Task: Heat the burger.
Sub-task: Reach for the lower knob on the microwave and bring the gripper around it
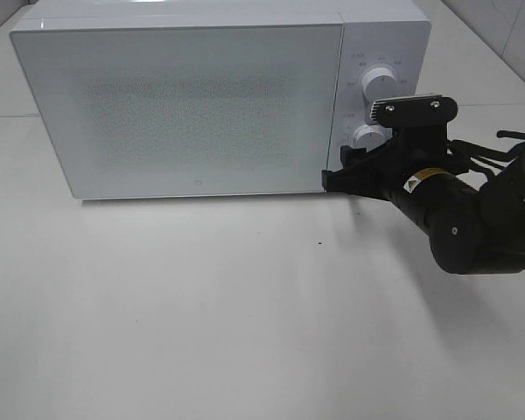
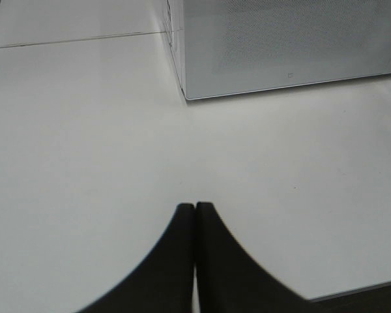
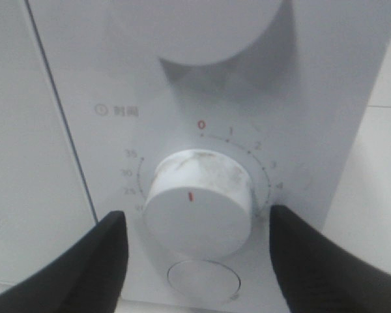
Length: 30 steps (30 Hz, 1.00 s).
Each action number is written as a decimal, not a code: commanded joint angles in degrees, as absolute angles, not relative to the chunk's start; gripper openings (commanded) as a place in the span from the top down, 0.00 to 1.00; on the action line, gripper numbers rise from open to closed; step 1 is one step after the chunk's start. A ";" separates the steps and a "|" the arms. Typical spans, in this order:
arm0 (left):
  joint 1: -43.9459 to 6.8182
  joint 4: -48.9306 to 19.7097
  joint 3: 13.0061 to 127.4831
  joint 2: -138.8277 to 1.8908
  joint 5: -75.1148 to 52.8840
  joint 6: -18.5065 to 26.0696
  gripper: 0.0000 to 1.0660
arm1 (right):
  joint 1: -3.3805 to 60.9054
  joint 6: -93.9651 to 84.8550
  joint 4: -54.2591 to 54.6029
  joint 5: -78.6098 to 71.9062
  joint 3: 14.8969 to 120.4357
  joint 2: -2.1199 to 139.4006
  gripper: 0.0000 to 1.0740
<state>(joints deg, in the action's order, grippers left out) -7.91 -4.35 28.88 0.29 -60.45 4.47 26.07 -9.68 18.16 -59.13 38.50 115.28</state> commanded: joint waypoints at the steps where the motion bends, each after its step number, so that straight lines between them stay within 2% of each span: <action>1: -7.79 -4.53 28.71 0.80 -59.59 4.18 1.00 | 25.84 -11.00 17.53 -63.60 39.65 114.94 0.48; 24: -7.79 -4.53 28.71 0.80 -59.59 4.18 1.00 | 26.01 -12.32 16.96 -67.78 39.65 114.76 0.49; 29: -7.79 -4.58 28.71 0.80 -59.59 4.13 1.00 | 26.01 -12.32 14.38 -69.73 39.65 114.76 0.53; 30: -7.79 -4.58 28.71 0.80 -59.59 4.13 1.00 | 26.01 -12.32 14.44 -69.16 39.65 114.76 0.57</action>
